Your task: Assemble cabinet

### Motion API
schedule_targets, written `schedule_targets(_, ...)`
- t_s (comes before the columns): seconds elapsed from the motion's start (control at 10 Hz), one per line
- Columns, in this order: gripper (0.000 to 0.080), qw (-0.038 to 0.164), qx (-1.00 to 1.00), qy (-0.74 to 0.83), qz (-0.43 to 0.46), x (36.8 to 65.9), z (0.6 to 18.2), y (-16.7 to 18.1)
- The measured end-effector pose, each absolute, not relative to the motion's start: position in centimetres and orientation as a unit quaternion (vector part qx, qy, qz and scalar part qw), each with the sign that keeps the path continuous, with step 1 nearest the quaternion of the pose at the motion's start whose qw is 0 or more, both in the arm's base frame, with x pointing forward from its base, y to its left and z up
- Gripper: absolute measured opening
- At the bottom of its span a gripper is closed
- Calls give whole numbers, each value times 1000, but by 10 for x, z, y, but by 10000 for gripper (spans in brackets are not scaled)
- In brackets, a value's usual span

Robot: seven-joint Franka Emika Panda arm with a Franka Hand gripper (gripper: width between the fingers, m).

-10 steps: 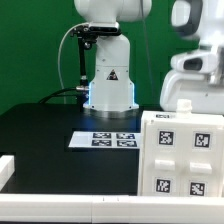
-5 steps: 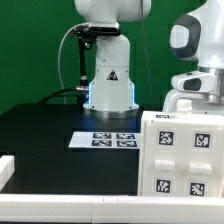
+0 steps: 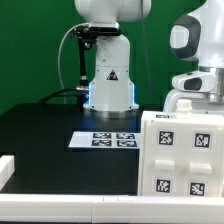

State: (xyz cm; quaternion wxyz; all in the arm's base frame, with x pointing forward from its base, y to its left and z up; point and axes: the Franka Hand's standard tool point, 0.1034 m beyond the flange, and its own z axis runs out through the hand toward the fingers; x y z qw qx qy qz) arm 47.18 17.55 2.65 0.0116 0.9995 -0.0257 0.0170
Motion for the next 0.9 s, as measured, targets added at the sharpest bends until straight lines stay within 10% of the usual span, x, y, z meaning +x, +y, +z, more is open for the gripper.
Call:
schedule_targets(0.1,478,11,999,-25,17,472,27,176)
schedule_targets(0.3,153,11,999,-25,18,473,27,176)
schedule_targets(0.5,36,11,999,-25,18,473,27,177)
schedule_targets(0.9,2,7,999,-26,19,475,31,173)
